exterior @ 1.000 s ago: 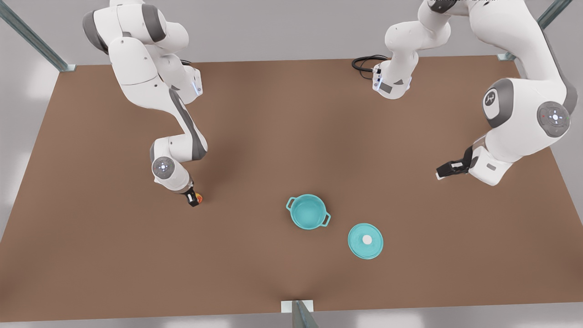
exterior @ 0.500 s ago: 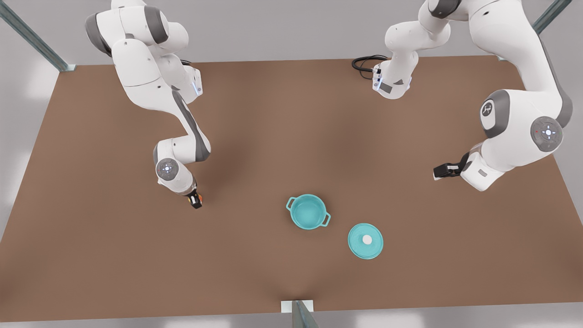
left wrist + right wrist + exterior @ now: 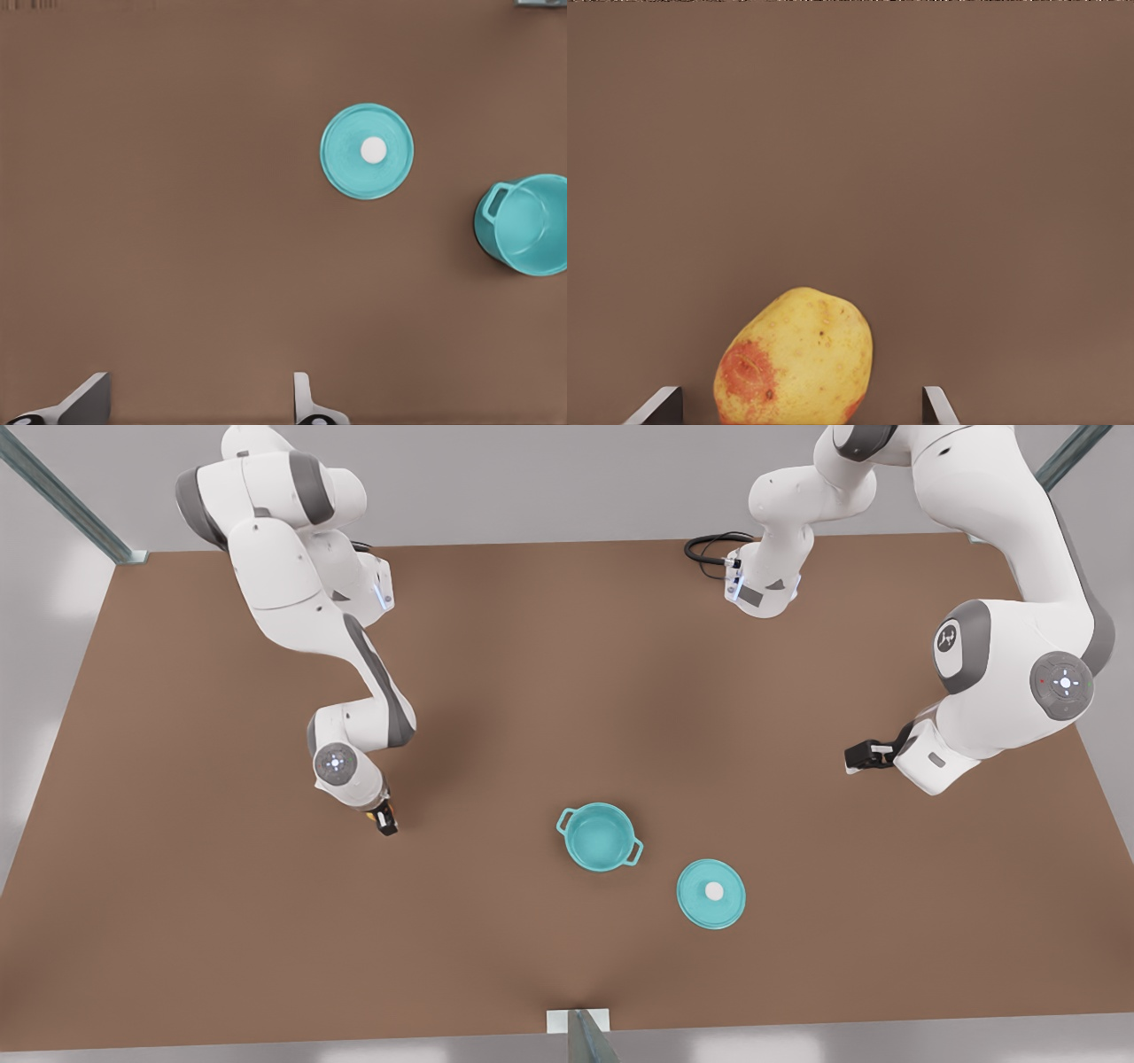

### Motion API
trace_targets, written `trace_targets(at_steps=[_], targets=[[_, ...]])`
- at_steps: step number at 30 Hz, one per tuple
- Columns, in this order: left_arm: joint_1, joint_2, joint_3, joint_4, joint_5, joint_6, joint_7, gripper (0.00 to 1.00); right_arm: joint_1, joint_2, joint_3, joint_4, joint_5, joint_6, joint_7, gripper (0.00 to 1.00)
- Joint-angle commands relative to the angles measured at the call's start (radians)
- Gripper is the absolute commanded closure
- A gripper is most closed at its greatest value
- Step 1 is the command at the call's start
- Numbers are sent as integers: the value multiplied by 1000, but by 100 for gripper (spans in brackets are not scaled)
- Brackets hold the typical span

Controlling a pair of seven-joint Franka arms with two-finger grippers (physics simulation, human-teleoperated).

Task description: Open the pot lid and put the potato into the pot

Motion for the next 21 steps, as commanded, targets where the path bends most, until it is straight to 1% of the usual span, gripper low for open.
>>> trace_targets(at_steps=[1,9,11,14,15,16,17,19,21], targets=[[1,-2,0,0,2,-1,49,0,-3,0,-3,1,-4,2,18,0],[1,-2,0,-3,2,-1,49,0,-3,3,-6,17,-4,2,18,0],[1,-2,0,-3,2,-1,49,0,-3,7,-6,17,-4,2,20,3],[1,-1,0,-2,2,-4,49,0,-3,18,-6,17,-4,22,18,4],[1,-2,0,-3,2,-3,49,0,-3,18,-6,17,-4,22,18,6],[1,-1,0,-2,4,-3,49,0,-3,18,-6,17,-1,20,20,15],[1,-2,0,-3,2,-3,49,0,-3,18,-6,17,1,20,20,19],[1,-2,0,-3,2,-3,49,0,-3,18,-6,17,-1,22,20,23],[1,-2,0,-3,2,-3,49,0,-5,16,-6,17,-1,20,20,24]])
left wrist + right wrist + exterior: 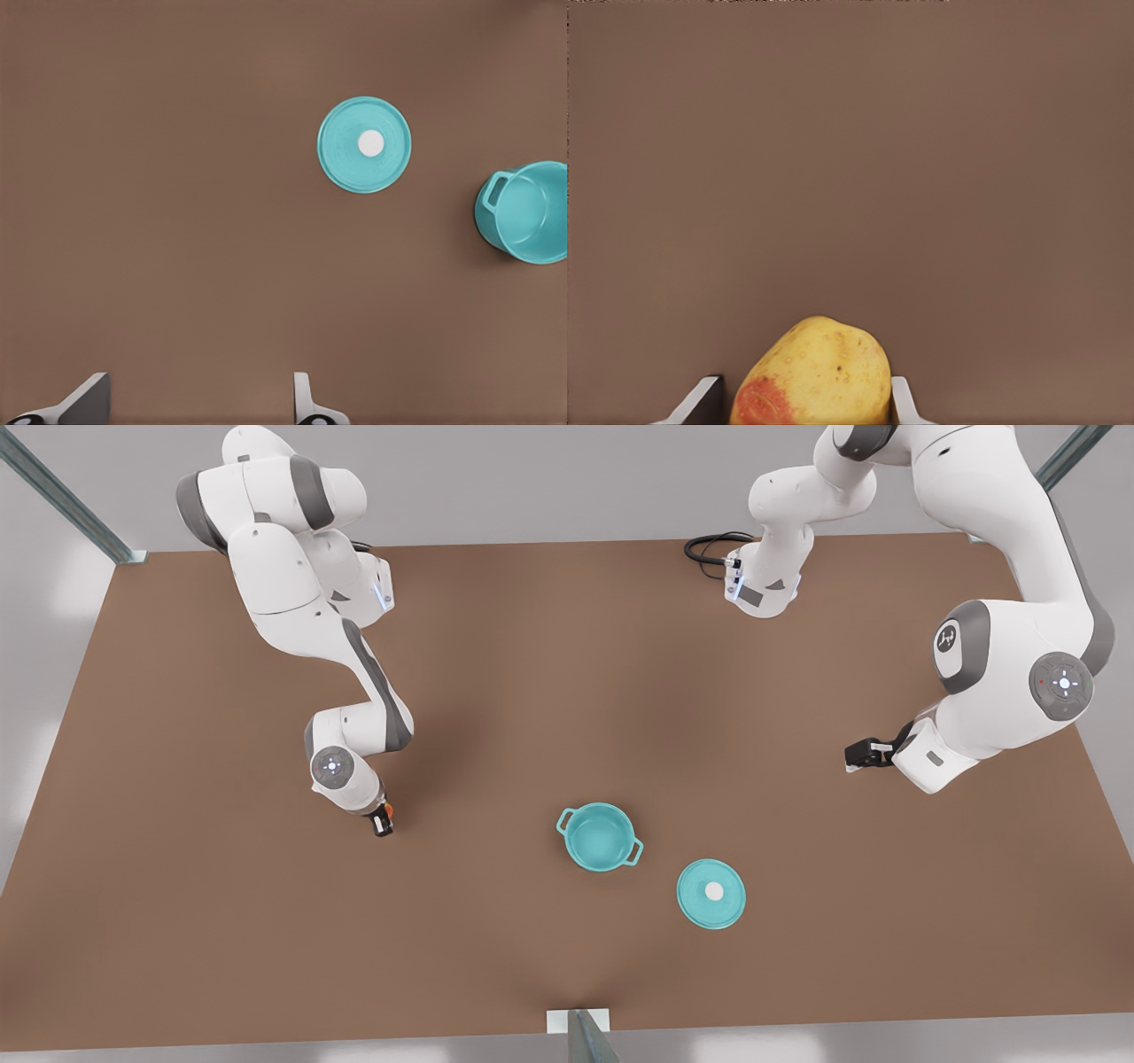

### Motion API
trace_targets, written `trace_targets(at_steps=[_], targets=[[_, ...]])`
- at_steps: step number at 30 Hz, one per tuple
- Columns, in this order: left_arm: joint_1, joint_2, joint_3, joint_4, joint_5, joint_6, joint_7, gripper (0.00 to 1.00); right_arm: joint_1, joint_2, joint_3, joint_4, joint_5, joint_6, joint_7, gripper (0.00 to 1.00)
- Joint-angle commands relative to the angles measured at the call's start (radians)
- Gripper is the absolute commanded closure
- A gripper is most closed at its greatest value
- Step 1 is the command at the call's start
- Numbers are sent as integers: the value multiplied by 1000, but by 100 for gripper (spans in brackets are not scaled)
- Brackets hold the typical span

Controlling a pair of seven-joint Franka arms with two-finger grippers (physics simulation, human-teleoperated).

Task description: Open the pot lid and put the potato into the pot

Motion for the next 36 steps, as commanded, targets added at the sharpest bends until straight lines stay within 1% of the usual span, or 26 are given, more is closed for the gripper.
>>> trace_targets(at_steps=[1,2,6,8,9,16,20,28,32,35,36], targets=[[0,-1,0,0,2,-1,15,0,0,-1,0,0,2,3,6,26],[0,-1,0,2,2,-1,15,0,0,-1,0,0,2,3,6,30],[0,-1,0,0,0,-1,15,0,0,-1,0,0,2,3,6,34],[0,-1,0,0,0,-1,15,0,0,-1,0,-1,2,2,8,35],[0,-1,0,0,0,-1,15,0,0,-3,0,0,2,2,8,38],[0,-1,0,0,0,-1,15,0,0,-17,-2,-1,2,-9,8,37],[0,-1,0,0,0,-1,15,0,1,-61,0,-1,0,-24,3,37],[-2,0,0,0,0,-5,1,0,67,-145,17,86,2,-210,60,38],[-3,7,0,6,-1,-11,1,0,72,-170,92,146,2,-296,113,38],[5,16,3,9,2,7,4,0,115,-164,97,212,5,-382,147,38],[-5,23,1,9,5,13,-2,0,121,-146,97,258,11,-423,158,38]])
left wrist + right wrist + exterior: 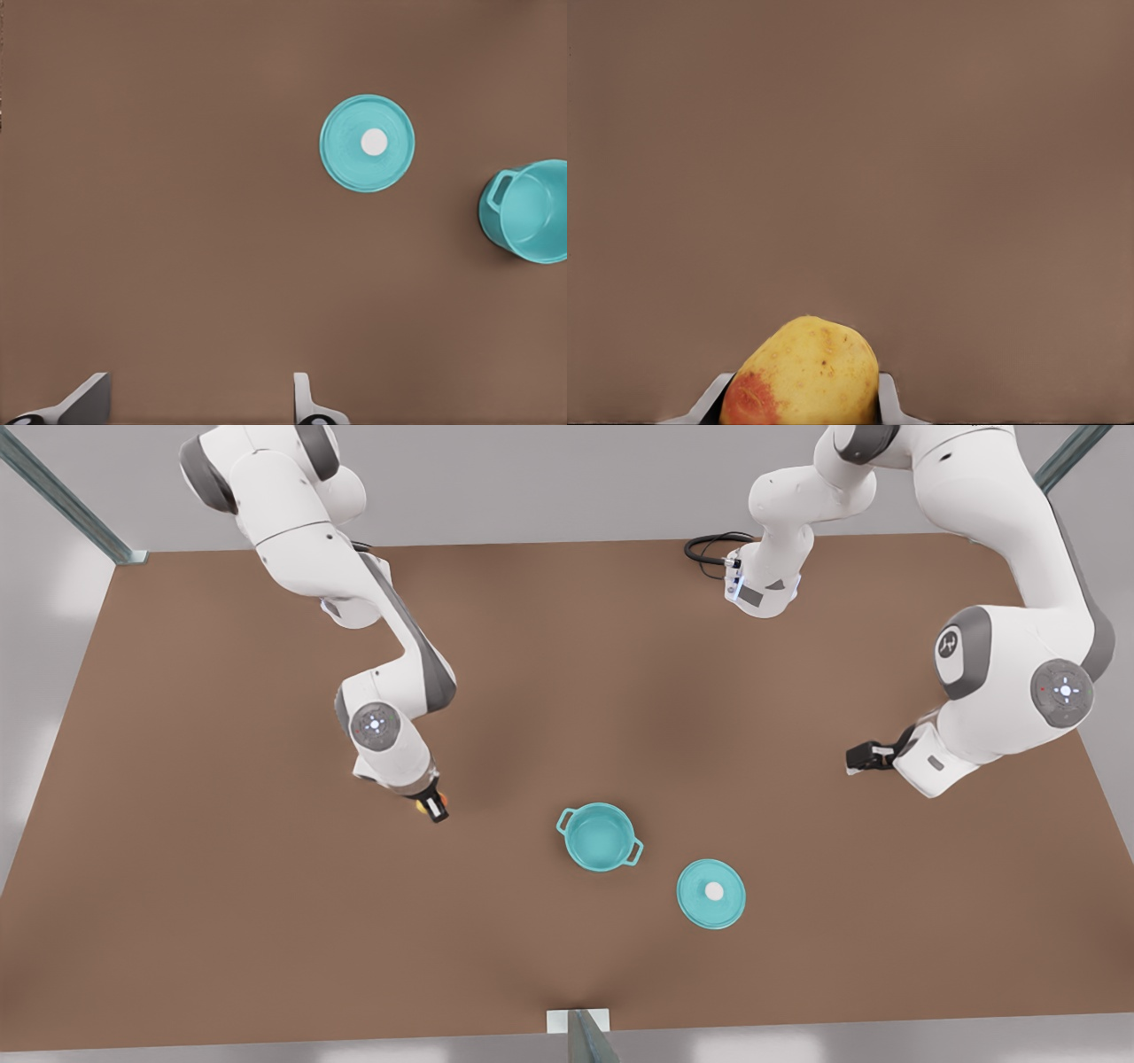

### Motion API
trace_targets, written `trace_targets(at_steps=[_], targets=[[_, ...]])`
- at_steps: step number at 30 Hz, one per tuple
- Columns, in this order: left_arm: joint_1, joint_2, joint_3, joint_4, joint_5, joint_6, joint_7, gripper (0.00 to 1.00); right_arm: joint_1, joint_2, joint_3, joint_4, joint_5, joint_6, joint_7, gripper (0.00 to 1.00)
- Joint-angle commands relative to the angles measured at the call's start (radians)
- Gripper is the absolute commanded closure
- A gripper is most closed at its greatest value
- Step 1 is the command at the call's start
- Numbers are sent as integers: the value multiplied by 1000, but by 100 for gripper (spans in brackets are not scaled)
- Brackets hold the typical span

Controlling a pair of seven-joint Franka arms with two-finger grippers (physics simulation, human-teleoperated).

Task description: Open the pot lid and put the potato into the pot

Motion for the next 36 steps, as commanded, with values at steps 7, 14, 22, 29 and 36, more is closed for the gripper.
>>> trace_targets(at_steps=[7,14,22,29,36], targets=[[-3,3,0,4,23,14,-8,0,100,151,-2,305,9,-296,218,39],[-4,5,0,4,21,14,-8,0,160,362,-3,635,3,-393,325,40],[-1,8,0,7,7,69,-19,0,186,517,96,805,20,-65,319,40],[0,10,0,7,12,69,-13,0,187,624,132,882,20,138,318,39],[0,10,0,7,14,69,-15,0,203,653,132,892,20,160,282,0]])
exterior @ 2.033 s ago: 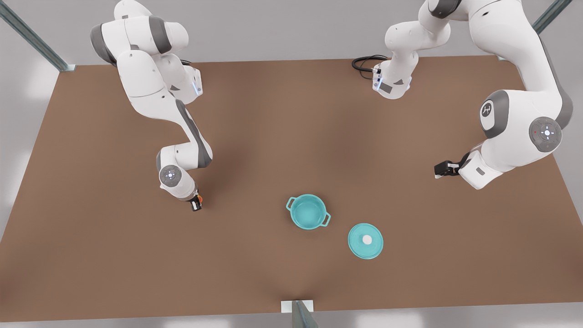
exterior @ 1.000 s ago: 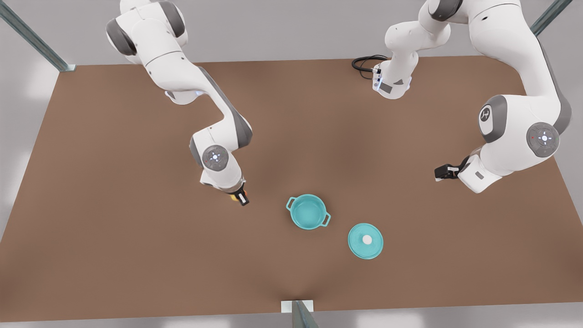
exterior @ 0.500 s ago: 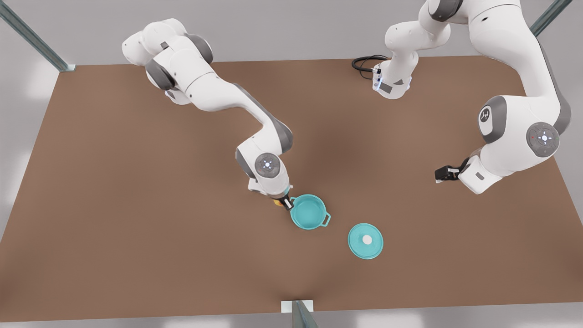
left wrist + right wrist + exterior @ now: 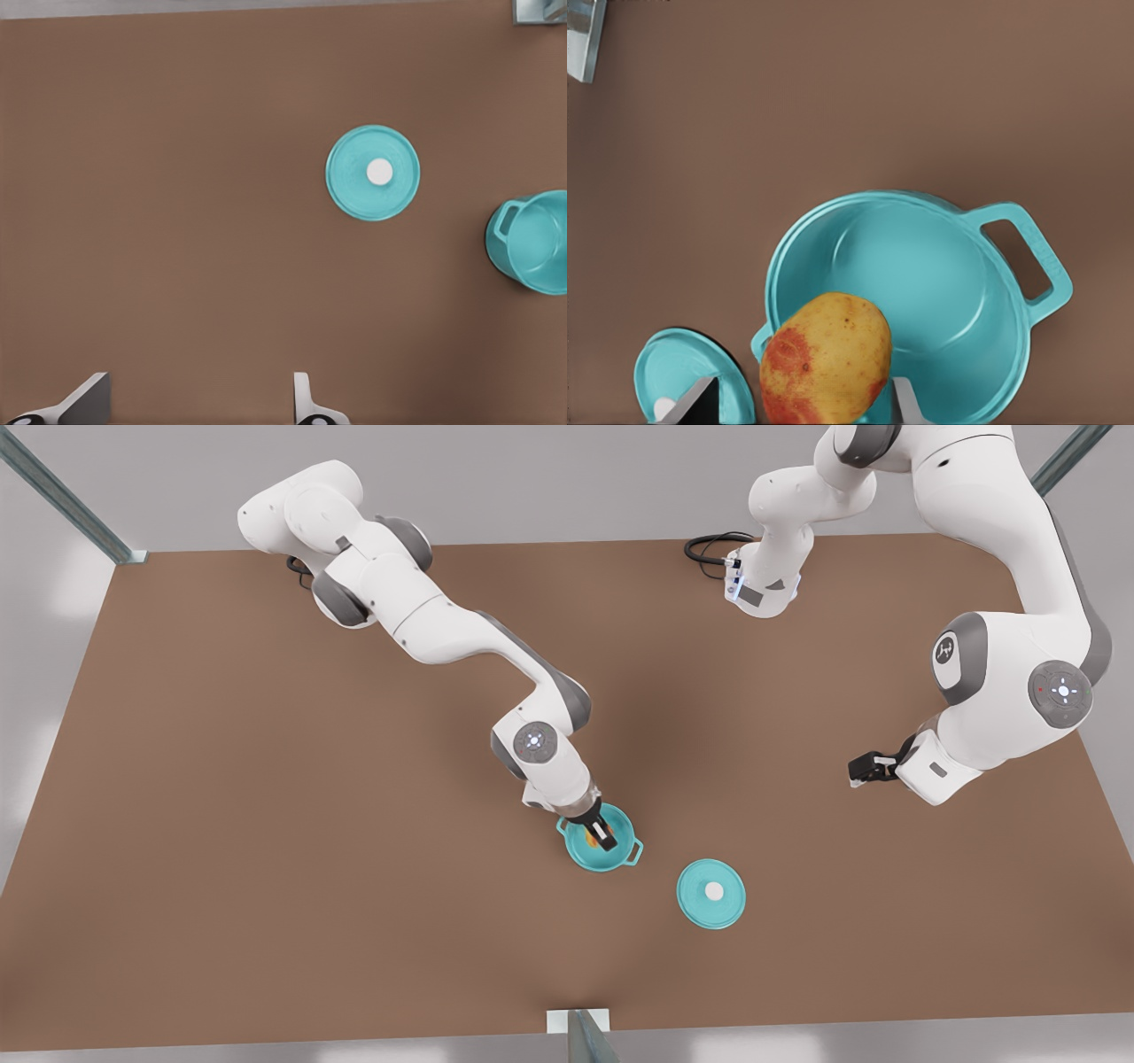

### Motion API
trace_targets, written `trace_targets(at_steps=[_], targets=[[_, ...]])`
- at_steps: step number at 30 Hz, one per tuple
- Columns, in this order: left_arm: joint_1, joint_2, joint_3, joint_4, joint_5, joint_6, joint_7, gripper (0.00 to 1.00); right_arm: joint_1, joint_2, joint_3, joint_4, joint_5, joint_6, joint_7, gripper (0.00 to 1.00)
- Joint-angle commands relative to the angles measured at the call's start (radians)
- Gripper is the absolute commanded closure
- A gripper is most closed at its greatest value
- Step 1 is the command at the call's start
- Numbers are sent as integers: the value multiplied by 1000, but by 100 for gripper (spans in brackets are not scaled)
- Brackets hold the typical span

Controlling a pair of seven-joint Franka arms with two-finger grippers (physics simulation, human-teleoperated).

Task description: Open the pot lid and put the potato into the pot

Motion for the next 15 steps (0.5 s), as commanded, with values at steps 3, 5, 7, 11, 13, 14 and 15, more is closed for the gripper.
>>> trace_targets(at_steps=[3,5,7,11,13,14,15], targets=[[0,-1,0,1,1,3,-3,0,0,-1,1,1,0,41,10,0],[0,-1,0,1,1,3,-5,0,-18,-87,-52,-8,-6,-239,-124,0],[0,-1,0,1,-7,3,-8,0,-205,-204,-55,-38,-7,-618,-407,0],[0,-1,0,1,-5,3,-8,0,-659,-691,-55,-642,-67,-628,-1447,0],[0,-1,0,1,-5,3,-8,0,-689,-742,-55,-654,-70,-637,-1560,0],[-3,-1,-2,1,-5,3,-9,0,-689,-748,-52,-644,-70,-637,-1558,0],[-3,-1,-2,1,-3,3,-9,0,-687,-748,-49,-625,-72,-639,-1557,0]])
